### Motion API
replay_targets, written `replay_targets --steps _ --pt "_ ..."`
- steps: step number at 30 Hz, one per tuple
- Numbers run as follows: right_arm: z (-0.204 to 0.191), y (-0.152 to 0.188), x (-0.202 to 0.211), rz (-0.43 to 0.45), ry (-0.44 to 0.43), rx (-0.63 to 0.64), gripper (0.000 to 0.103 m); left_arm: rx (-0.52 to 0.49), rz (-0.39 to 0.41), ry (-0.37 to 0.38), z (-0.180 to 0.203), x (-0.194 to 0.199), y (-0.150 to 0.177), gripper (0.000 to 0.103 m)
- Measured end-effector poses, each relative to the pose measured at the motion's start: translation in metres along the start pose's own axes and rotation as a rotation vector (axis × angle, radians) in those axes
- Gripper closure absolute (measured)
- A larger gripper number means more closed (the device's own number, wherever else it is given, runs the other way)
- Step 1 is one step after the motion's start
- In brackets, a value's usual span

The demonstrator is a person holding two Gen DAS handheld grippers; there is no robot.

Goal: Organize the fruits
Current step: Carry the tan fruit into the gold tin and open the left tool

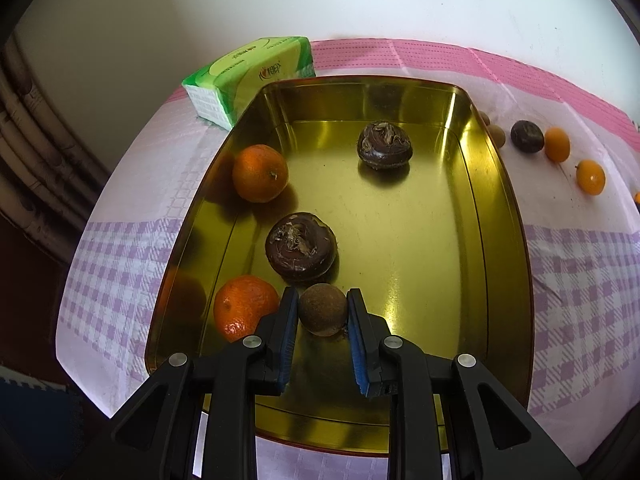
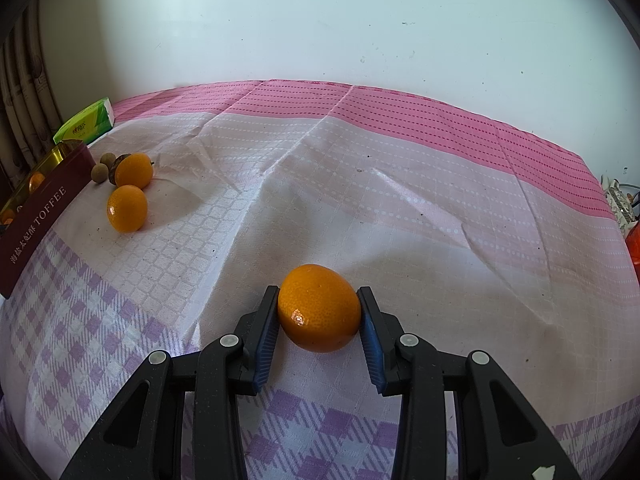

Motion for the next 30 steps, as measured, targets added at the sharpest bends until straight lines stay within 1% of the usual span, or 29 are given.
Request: replay_targets --steps 17,30 --pt "0.0001 0.0 0.0001 0.0 -0.001 -0.001 0.068 -0.015 -0.016 -0.012 -0.0009 -0.0041 0.0017 0.078" --pt "0.0003 0.0003 0.0 0.0 0.0 -0.001 0.068 -0.057 0.004 -0.038 0.0048 0.0041 0.0004 0.078"
Point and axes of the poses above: each gripper's, at about its wrist camera, not at the fingertips, and x roughly against the way its jaws point, z to its right, y to its underside, the point moved 10 cm from there along -x, roughly the way its jaws point, and after that the axes turned 3 degrees about -z, right-handed, at the moved point
